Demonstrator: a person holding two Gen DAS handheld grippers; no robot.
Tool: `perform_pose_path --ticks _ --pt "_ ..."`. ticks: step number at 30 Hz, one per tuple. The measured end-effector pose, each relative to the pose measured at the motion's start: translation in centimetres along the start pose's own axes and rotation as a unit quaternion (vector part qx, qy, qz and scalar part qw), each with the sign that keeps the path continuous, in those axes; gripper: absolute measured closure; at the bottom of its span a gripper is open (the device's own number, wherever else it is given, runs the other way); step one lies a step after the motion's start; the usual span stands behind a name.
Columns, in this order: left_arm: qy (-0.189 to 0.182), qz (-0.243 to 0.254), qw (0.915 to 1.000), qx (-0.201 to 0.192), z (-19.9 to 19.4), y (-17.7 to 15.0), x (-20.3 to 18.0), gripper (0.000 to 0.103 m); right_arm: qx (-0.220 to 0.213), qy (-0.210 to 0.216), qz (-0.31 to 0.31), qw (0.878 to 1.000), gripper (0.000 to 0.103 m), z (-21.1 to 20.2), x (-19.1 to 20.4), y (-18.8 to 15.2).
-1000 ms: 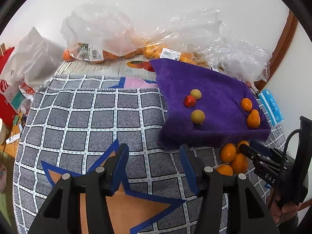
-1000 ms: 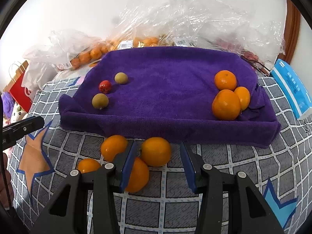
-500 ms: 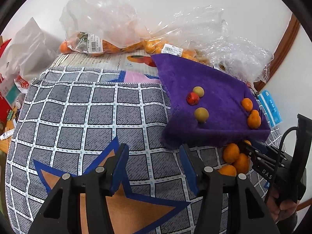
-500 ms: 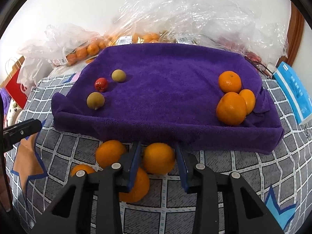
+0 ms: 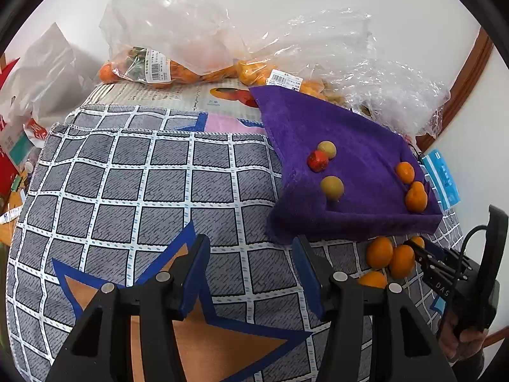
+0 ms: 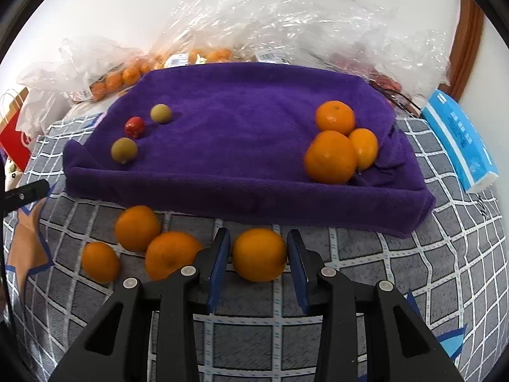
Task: Organize fruits
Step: 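Move both open tools back toward the fruit row beside the towel, then close the right tool on a large orange while the left tool grasps another orange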
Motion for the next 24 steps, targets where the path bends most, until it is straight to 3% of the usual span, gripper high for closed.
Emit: perform_pose_path --ticks 13,24 --pt "-0.006 -0.019 0.9997 0.016 -0.2 -1.3 -1.2 0.053 -0.011 0.014 0.011 1.000 0.067 -1.1 -1.7 -2.0" --pt "-0.040 0.013 0.9987 0.029 0.2 -2.0 -7.9 0.053 -0.028 0.013 0.020 0.999 0.067 -3.0 -5.1 -3.2"
Point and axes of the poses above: each gripper's, at about its wrist camera, not at the fingertips, and z roughly the way its jaws point, x to its left, y to its top, the point moved 8 cm from there along z, roughly the way its jaws point, and after that the axes turned 11 degrees about z, right-handed, at the moved point
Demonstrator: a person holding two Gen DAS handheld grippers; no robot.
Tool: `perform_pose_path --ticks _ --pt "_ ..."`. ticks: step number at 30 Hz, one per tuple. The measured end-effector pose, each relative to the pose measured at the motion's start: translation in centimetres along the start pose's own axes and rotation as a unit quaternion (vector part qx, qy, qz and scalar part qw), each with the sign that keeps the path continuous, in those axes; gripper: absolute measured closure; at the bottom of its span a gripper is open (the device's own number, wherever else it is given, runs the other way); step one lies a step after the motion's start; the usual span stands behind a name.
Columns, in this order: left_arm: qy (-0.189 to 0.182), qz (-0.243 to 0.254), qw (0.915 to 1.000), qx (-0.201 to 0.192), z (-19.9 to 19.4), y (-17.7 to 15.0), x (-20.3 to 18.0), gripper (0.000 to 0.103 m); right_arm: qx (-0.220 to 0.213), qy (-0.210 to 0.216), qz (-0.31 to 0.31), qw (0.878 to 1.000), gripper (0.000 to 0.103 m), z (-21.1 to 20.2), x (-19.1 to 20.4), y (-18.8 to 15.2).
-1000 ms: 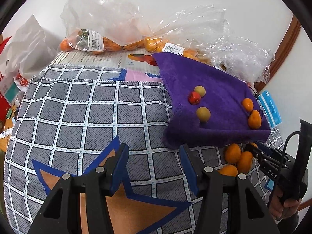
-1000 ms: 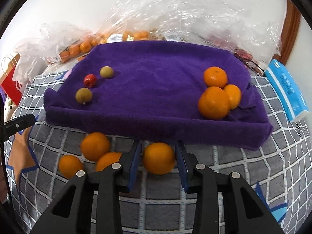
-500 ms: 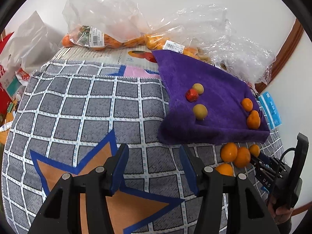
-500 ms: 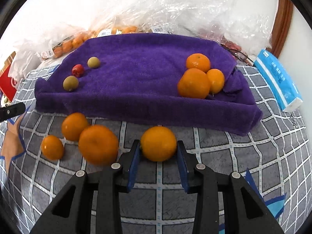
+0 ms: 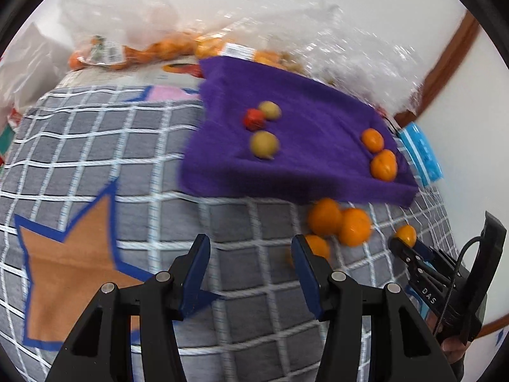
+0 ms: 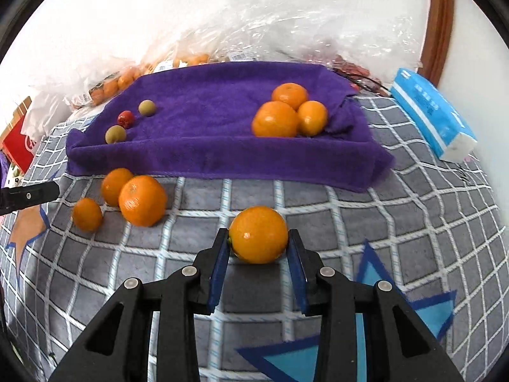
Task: Organize fruits
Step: 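Close the right tool on a large orange while the left tool grasps another orange, then carry both held oranges with both tools over the purple towel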
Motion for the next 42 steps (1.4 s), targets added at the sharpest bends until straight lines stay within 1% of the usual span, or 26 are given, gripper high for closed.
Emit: perform_pose_path --ticks 2,4,11,12,14,15,22,28,33,38,42 --pt "-0.017 0.001 0.9999 0.001 0.3 -0.1 -1.4 0.053 -0.003 -0.009 0.000 1.000 0.067 -0.1 -1.0 -0.4" --pt "-0.021 0.003 0.9998 0.005 0.6 -0.3 -2.1 0.053 -0.004 -0.014 0.002 1.000 0.067 -0.1 -1.8 -0.8" --pt "-0.004 0.019 0.9995 0.026 2.5 -0.8 -4.1 0.054 -0.010 -0.006 0.012 1.000 0.067 -1.0 -3.3 -1.4" --pt "-0.003 0.021 0.9993 0.030 2.8 -0.9 -4.3 0.058 -0.010 -0.004 0.015 1.000 0.067 -1.1 -3.5 -1.5" --pt "0.014 0.026 0.9992 0.028 3.0 -1.0 -4.5 0.064 -0.011 0.000 0.019 1.000 0.067 -1.2 -3.6 -1.7" --pt "0.022 0.029 0.9989 0.028 3.0 -1.0 -4.6 0.065 -0.012 0.000 0.019 1.000 0.067 -1.2 -3.6 -1.7" --pt "0.017 0.014 0.9990 0.038 2.7 -1.3 -5.0 0.066 -0.015 0.008 0.016 1.000 0.067 -1.8 -3.2 -1.8" --pt "0.022 0.011 0.9994 0.026 1.2 -1.5 -5.4 0.066 -0.019 0.009 0.005 1.000 0.067 -3.0 -2.7 -2.0" --pt "0.022 0.004 0.9997 0.013 -0.6 -1.3 -5.3 0.066 -0.030 0.008 0.000 1.000 0.067 -4.4 -2.4 -1.4" --pt "0.022 0.007 0.9997 -0.003 -1.9 -0.4 -5.6 0.066 -0.042 0.005 0.003 0.999 0.067 -5.5 -2.0 -0.2" --pt "0.011 0.008 0.9998 -0.017 -2.8 0.7 -5.6 0.066 -0.054 0.006 0.007 0.999 0.067 -6.4 -1.5 1.2"
Point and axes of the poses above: each gripper's, at about its wrist camera, not at the fingertips, and z roughly the way its jaws point, x to its left, y to its top, the point moved 8 cm from there along z, roughly the way its jaws point, and after that the axes turned 11 degrees about z, right-handed, at the moved point
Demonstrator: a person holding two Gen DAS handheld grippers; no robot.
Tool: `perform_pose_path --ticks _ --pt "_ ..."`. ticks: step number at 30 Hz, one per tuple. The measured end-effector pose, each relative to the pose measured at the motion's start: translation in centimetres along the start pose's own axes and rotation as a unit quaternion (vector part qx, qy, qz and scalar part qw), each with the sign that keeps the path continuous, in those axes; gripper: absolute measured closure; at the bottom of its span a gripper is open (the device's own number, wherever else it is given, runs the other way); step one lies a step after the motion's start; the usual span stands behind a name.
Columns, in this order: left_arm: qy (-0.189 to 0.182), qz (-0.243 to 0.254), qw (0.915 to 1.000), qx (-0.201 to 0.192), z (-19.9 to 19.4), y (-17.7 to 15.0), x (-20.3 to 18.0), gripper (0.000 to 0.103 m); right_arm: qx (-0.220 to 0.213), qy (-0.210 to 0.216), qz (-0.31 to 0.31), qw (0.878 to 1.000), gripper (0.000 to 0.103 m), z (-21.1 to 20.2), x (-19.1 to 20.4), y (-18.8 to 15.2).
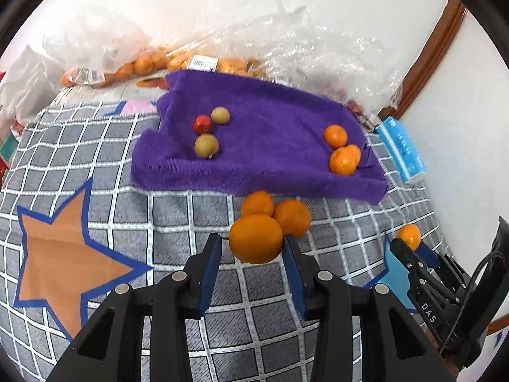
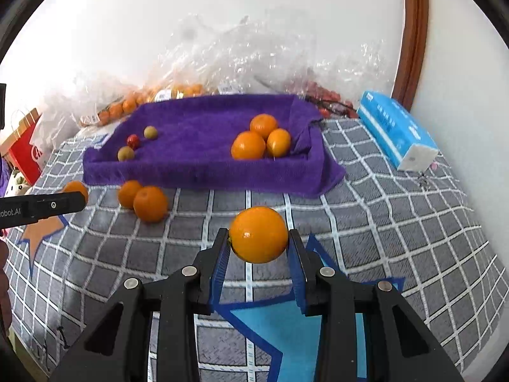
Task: Organize fruits
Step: 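Carry both held oranges with both tools over the purple towel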
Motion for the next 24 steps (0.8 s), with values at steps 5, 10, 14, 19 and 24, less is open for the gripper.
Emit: perform_pose_path --ticks 5,10,14,19,24 --pt "-0.006 0.006 0.9998 -0.017 -1.0 1.5 0.1 0.066 -0.009 -0.001 0.006 1.000 0.067 -0.4 0.5 1.8" --pt "0.005 0.009 0.9997 -0.023 -1.1 2.8 0.9 0.066 -0.013 0.000 0.017 1.000 0.067 -0.3 0.8 3.2" --pt "0.003 0.007 0.9997 -0.024 -0.9 3.4 1.5 0.066 -0.014 -0.003 0.016 1.000 0.067 0.0 1.1 4.0" --pt "0.001 0.005 0.9995 -0.030 -0.8 4.3 2.0 0.066 -0.010 -0.004 0.017 1.000 0.067 0.7 1.5 4.7" --pt "-0.001 -0.003 0.9994 -0.034 -0.5 5.0 2.7 0.066 -0.007 -0.005 0.013 1.000 0.067 1.1 1.6 5.4"
Point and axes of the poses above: each gripper's, at about its wrist camera, not at the fingertips, and z roughly the way its jaws point, x to its left, y to its top, the point moved 8 cm from there along z, roughly the way its jaws point, and after that the axes turned 11 degrees about z, right-handed, at the moved point
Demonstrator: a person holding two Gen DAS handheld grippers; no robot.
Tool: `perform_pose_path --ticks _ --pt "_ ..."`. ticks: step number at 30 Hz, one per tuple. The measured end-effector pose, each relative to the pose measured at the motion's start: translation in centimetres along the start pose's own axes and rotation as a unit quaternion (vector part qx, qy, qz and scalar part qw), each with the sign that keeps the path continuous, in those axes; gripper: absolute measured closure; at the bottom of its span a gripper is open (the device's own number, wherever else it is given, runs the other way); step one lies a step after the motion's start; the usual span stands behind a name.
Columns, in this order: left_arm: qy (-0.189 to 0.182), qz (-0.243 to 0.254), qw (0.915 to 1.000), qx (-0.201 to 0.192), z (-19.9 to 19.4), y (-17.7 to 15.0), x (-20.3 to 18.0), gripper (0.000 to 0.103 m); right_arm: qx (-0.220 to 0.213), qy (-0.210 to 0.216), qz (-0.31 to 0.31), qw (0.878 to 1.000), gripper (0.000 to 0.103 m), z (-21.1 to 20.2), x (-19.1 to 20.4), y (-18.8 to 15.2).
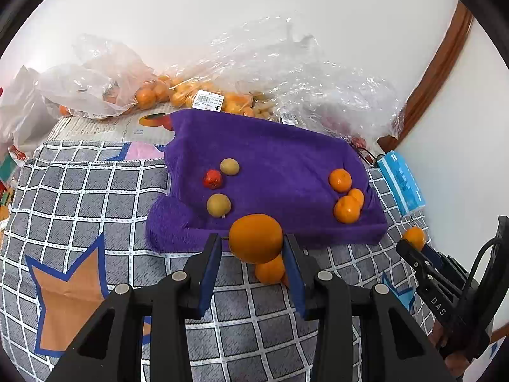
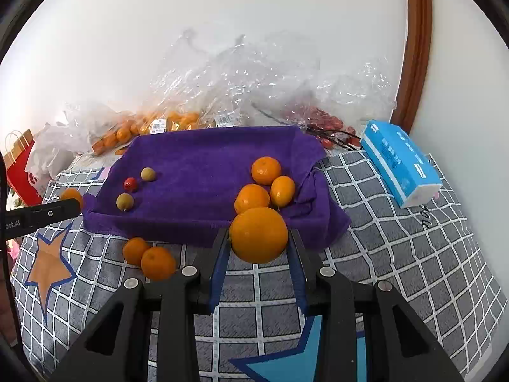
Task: Organize fruits
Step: 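Carry both held oranges with both tools over the purple towel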
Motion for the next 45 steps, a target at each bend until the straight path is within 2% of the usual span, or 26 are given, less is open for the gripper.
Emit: perform_pose_path --ticks 8,29,45 --pt "0.016 0.011 0.9998 -0.006 0.0 0.8 0.7 0.066 0.005 0.005 0.001 1.000 0.067 0.9 0.0 1.0" --pt "0.020 -0.010 0.9997 0.007 3.3 3.1 3.3 0.066 -0.004 0.010 -0.017 1.000 0.067 5.7 1.9 3.7" --pt "0.025 -0.019 0.9991 0.028 6.7 3.7 4.5 0.066 0.018 0.009 -0.033 0.999 0.067 9.9 2.7 3.0"
Point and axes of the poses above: each gripper's, at about its wrist camera, not at the fingertips, and z roughly the way its jaws point, x to its left, y to its top, the point moved 8 cm from there along z, roughly the way its jaws point, and after that the axes turned 11 degrees about z, right-handed, at the moved point
